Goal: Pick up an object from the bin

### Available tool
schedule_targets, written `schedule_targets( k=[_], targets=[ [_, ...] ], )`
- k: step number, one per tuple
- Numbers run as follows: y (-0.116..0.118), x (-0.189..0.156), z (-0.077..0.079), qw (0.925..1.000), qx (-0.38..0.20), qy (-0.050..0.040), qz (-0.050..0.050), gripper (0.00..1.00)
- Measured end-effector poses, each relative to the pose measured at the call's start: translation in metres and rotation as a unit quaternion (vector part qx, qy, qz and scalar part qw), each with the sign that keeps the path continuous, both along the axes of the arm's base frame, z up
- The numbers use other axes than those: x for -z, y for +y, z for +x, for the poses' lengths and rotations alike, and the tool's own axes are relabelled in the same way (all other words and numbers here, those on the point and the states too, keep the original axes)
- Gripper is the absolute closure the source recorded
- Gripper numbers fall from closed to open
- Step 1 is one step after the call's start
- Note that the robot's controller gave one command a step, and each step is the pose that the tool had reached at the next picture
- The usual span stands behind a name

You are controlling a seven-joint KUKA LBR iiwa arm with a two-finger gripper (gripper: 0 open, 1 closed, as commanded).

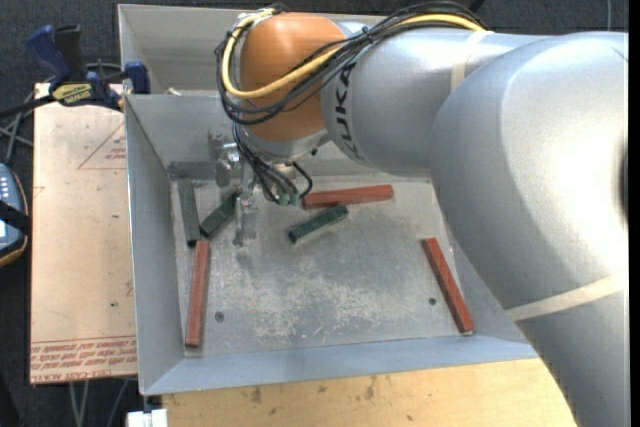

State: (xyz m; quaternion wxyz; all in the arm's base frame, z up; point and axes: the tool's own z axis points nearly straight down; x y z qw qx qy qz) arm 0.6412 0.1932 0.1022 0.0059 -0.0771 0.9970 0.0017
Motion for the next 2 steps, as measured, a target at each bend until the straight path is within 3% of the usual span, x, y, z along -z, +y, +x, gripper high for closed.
schedule_targets(
  k=[1,2],
  targets=[
    [0.0141,0.0310,0.0057,0.9727,-0.232,0.0030,-0.002,1.00],
    [0.0141,0.0311,0.0057,0.9727,-0.232,0.0030,-0.002,1.00]
  ],
)
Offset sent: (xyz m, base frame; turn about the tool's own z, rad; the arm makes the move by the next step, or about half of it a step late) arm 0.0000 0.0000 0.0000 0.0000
